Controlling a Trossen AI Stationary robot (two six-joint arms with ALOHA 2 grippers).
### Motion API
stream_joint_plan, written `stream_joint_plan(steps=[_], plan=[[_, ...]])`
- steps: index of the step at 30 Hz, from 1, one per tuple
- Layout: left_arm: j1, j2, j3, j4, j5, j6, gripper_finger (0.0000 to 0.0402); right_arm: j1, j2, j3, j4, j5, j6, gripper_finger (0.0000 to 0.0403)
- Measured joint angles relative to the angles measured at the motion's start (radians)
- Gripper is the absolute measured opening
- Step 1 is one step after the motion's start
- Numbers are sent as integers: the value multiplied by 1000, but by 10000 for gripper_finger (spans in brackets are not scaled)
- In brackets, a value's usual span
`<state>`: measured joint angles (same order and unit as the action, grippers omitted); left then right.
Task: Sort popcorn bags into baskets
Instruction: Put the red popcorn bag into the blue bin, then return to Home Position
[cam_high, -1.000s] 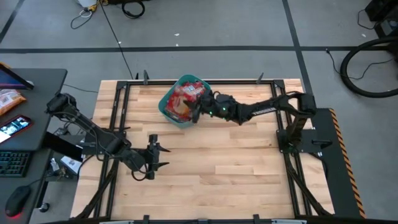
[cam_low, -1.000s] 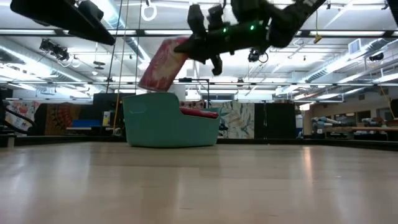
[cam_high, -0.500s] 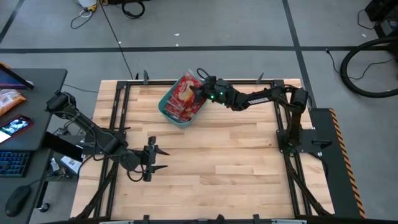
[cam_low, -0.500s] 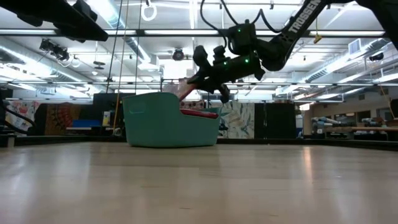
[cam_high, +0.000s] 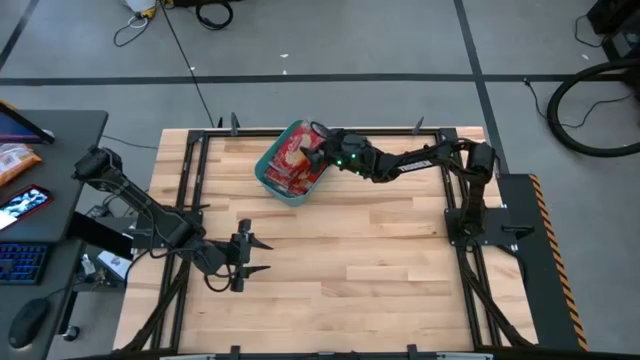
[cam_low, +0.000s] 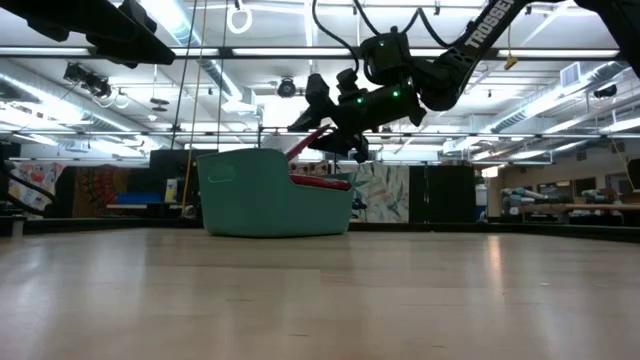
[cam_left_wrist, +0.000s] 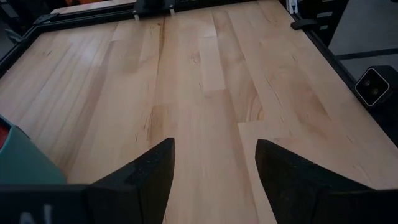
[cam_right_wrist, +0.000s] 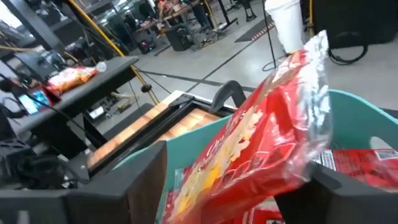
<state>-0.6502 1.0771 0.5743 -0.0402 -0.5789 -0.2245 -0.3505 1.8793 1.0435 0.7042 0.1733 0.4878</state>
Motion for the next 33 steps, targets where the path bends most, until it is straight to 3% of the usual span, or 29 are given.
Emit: stream_joint_plan(steps=[7, 15, 27, 33], plan=[[6, 0, 0, -10, 0, -6, 228, 12, -34, 14, -198, 49, -39, 274], [21, 0, 0, -11, -1, -8, 228, 51, -48, 151, -498, 208, -169, 274], [18, -4, 0, -23, 0, -17, 228, 54, -50, 342, -982, 255, -183, 273], [6, -96, 0, -160, 0, -19, 223, 77, -82, 364, -1090, 285, -248, 273]])
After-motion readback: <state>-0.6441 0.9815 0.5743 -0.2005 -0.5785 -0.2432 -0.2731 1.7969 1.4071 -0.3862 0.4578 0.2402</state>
